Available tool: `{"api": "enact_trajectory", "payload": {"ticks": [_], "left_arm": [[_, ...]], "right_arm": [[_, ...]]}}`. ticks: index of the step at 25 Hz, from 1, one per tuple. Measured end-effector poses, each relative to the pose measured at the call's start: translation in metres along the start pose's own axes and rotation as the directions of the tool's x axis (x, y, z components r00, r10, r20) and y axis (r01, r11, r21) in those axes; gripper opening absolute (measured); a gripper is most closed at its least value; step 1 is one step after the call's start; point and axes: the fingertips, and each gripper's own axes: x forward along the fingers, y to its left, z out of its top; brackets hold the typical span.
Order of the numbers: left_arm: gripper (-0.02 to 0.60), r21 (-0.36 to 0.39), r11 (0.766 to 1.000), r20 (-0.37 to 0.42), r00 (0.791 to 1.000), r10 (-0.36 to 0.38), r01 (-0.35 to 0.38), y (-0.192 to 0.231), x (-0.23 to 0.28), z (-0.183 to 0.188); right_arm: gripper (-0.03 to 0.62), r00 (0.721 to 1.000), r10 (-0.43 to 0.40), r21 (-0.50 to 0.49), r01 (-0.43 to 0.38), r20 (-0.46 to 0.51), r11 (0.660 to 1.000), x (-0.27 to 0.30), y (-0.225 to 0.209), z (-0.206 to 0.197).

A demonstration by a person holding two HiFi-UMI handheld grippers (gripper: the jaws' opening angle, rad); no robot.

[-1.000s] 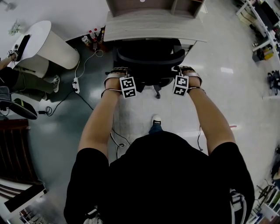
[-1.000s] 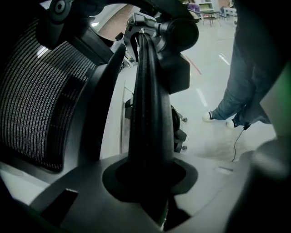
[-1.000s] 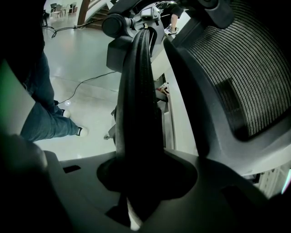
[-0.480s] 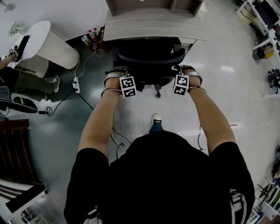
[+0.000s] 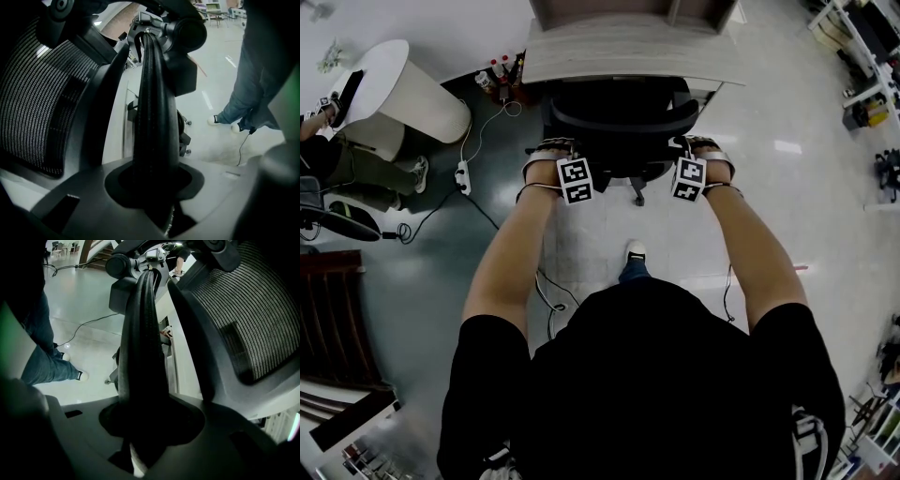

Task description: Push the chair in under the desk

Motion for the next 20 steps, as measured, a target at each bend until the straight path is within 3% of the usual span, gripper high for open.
{"api": "enact_trajectory", "payload": {"ticks": [7,9,12,16,20], "left_arm": [[0.114,-0.043,0.995,-0.03,0.996,-0.088,0.087,-0.006,-0.001,-0.003],[0.138,-0.059,0.995,-0.037,0.996,-0.085,0.083,-0.005,-0.006,-0.005],[0.17,-0.089,0.994,-0.037,0.997,-0.062,0.059,-0.003,-0.016,-0.007],[0.203,-0.183,0.982,-0.023,0.999,-0.04,0.035,-0.003,-0.03,-0.011],[0.21,-0.324,0.946,0.026,0.999,-0.021,0.029,-0.003,-0.048,-0.013]], "right_arm": [[0.186,1.0,0.0,0.027,0.0,-0.016,1.0,-0.001,0.0,-0.002],[0.242,1.0,0.001,0.069,0.0,-0.023,0.998,-0.005,0.0,-0.007],[0.245,0.999,-0.029,0.122,0.031,-0.021,0.992,-0.018,-0.007,-0.016],[0.262,0.998,-0.067,0.192,0.066,-0.004,0.979,-0.043,-0.008,-0.021],[0.23,0.994,-0.109,0.292,0.1,0.013,0.951,-0.067,-0.005,-0.022]]}}
